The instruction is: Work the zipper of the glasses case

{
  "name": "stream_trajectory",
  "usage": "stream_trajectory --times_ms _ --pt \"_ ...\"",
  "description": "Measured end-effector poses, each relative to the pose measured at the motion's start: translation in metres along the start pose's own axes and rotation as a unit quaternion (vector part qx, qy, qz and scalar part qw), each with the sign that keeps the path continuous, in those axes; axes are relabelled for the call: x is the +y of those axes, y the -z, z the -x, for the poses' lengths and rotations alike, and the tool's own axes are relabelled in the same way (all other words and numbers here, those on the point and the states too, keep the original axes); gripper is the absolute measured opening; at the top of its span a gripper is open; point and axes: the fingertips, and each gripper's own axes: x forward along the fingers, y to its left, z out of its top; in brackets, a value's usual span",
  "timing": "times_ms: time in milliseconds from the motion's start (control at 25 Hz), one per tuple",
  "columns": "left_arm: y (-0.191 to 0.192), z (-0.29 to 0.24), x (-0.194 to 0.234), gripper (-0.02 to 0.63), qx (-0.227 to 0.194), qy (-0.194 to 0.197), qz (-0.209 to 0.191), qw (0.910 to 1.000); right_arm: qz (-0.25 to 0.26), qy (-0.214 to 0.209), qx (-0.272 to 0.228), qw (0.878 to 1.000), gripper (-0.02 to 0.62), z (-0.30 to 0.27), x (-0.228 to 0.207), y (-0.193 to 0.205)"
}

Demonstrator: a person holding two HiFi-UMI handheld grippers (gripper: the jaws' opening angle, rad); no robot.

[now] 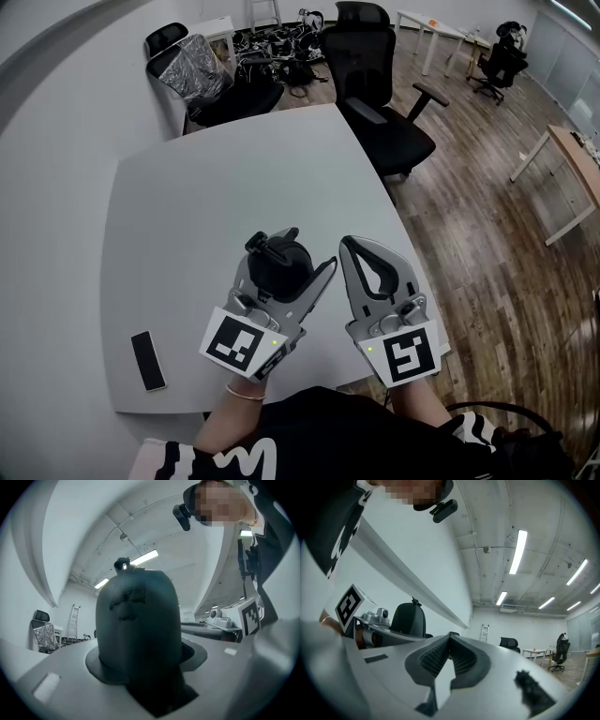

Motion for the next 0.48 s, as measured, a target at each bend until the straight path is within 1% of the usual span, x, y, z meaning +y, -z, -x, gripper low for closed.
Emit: stream_trajectory --times_ms 480 --pt "-0.0045 0.0061 -0.0011 0.267 0.001 -0.001 -0.002 1.0 -0.003 -0.002 -0.005 1.0 0.006 0.0013 0.0071 -0.0063"
